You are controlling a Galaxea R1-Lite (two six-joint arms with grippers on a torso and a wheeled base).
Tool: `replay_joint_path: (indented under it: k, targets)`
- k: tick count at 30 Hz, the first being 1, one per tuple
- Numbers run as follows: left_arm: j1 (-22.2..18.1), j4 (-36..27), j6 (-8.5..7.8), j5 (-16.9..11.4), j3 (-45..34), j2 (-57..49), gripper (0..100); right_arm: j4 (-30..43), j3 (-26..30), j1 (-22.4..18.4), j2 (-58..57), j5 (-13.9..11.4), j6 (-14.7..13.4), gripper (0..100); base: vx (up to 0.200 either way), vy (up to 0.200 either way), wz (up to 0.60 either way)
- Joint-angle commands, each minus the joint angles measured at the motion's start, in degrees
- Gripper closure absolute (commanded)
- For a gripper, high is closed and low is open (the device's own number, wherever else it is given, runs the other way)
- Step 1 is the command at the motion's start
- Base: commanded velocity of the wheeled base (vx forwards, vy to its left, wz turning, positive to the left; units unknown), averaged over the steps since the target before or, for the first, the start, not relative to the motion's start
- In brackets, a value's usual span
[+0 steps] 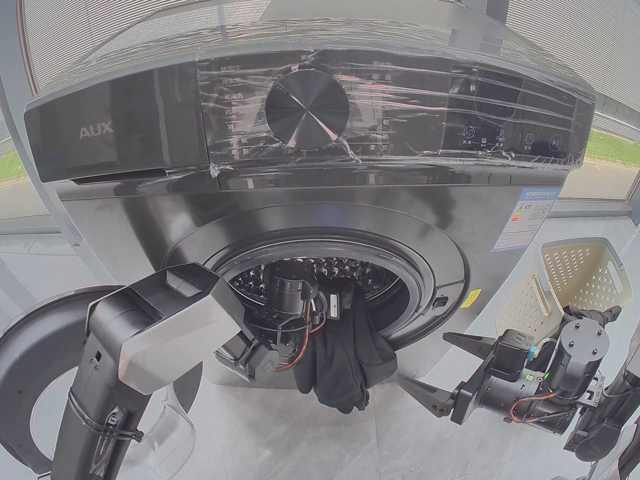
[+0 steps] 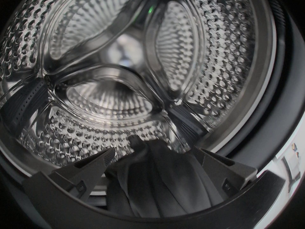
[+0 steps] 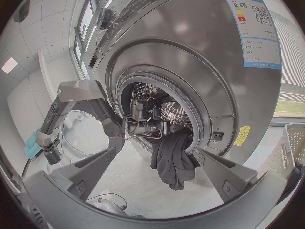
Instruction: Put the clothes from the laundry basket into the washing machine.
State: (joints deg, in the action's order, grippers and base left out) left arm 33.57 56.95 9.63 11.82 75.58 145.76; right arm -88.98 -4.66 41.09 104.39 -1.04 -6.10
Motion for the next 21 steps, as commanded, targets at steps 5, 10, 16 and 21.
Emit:
replay_joint_path:
  k: [5, 10, 16, 21]
  targets:
    - [2.4, -1.8, -0.05, -5.2, -10.6, -7.8, 0, -0.2, 0.1, 0.0, 0.0, 0.0, 0.0, 0, 0.0, 0.0, 0.0]
    - [2.4, -1.8, -0.05, -6.6, -11.2, -6.5, 0, -0.3, 0.1, 0.0, -0.1, 0.0, 0.0, 0, 0.0, 0.0, 0.0]
    - [1.8, -1.0, -1.19, -6.7, -8.7, -1.3, 0, -0.3, -0.3, 0.3, 0.0, 0.0, 0.0, 0, 0.0, 0.0, 0.0]
    - [2.2, -0.8, -1.37, -6.6, -7.1, 0.8, 0, -0.3, -0.3, 0.3, -0.1, 0.0, 0.0, 0, 0.0, 0.0, 0.0]
